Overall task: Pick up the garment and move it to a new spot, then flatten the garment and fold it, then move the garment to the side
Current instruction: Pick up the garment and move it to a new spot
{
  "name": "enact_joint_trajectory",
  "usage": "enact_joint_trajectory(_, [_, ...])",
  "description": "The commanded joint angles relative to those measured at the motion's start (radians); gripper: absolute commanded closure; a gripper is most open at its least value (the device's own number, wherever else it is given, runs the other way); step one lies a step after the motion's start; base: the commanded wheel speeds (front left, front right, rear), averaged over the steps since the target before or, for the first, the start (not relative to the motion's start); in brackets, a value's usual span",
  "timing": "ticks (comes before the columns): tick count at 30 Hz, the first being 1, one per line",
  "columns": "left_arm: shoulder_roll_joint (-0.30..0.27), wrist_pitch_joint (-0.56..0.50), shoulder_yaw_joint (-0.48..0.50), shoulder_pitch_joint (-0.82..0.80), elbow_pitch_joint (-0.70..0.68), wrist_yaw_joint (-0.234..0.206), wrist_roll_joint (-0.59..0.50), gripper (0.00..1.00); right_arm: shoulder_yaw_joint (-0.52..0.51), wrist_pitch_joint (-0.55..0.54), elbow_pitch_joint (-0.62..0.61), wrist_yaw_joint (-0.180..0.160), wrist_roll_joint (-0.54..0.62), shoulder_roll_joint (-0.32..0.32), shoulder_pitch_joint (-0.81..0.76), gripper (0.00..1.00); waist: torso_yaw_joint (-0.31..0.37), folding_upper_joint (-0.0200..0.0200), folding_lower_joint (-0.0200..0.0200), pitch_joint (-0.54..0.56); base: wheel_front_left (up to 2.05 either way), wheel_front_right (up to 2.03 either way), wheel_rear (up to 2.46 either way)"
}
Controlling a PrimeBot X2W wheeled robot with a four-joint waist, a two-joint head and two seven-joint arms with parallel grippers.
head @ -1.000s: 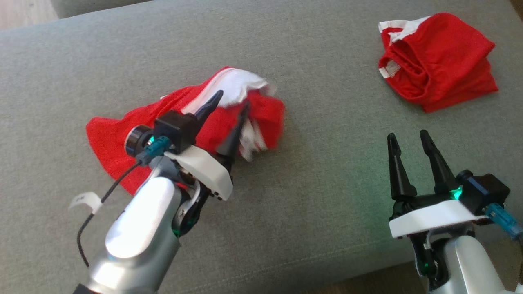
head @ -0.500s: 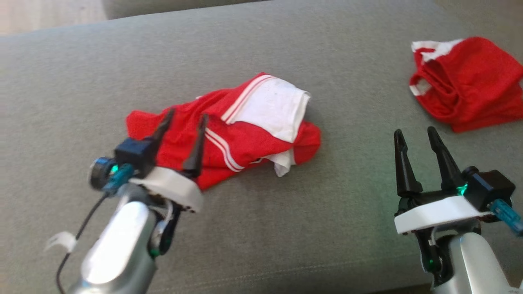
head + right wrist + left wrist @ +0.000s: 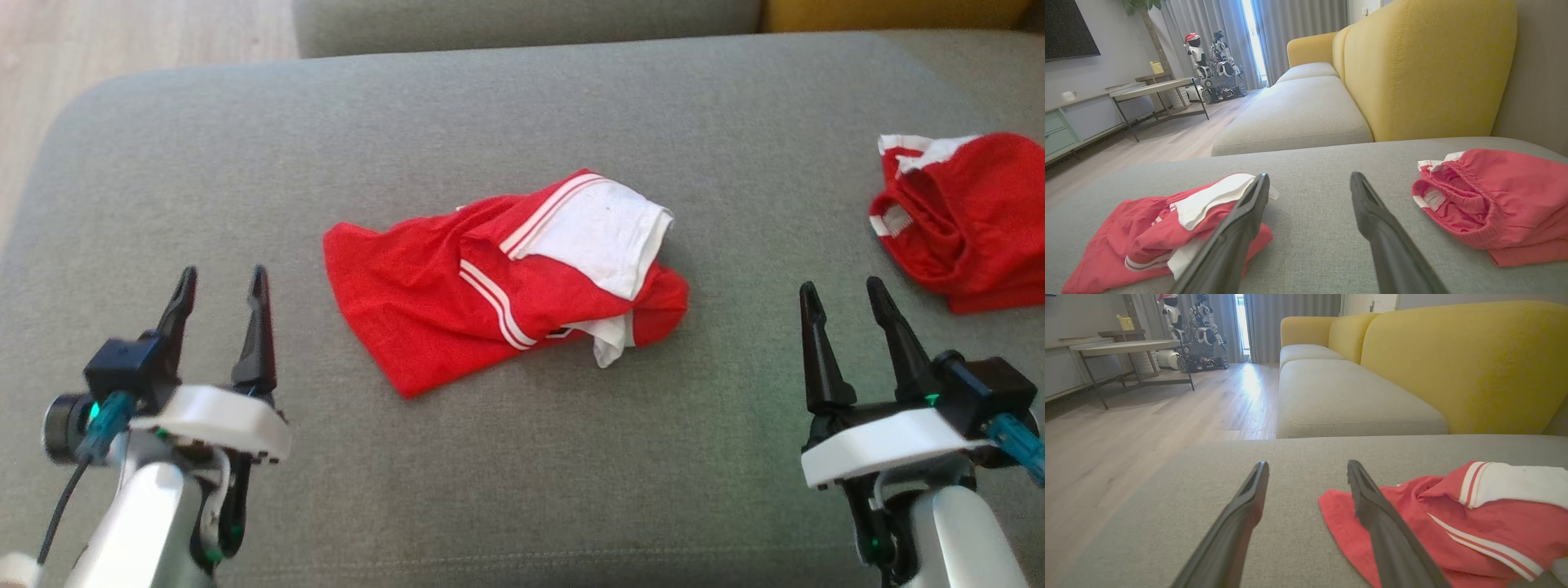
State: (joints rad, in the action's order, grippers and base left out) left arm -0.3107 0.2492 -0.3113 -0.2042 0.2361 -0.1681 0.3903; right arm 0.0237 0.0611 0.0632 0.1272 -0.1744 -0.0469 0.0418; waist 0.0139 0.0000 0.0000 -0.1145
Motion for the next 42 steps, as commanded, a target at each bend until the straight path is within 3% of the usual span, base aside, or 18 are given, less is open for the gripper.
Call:
enact_joint_trajectory(1, [-0.035,0.010,0.049,-0.023,-0.043,-0.009,0.005,0.00,0.018,-0.005,-0.043,0.003,0.008,-0.003,0.011,0.00,-0.011,0.0000,0.0000,0.010,0.00,0.00,0.00])
enact_joint_trajectory(23, [-0.053,-0.006,0.017,0.137,-0.136,-0.015,0.012,0.00,0.001,-0.043,-0.070,0.003,0.028,-0.003,-0.071,0.00,-0.015,0.0000,0.0000,0.103,0.00,0.00,0.00])
enact_joint_trajectory(42, [-0.060,-0.015,0.004,0.146,-0.151,-0.024,0.021,0.00,-0.004,-0.048,-0.081,0.003,0.023,-0.003,-0.072,0.00,-0.021,0.0000,0.0000,0.098,0.00,0.00,0.00])
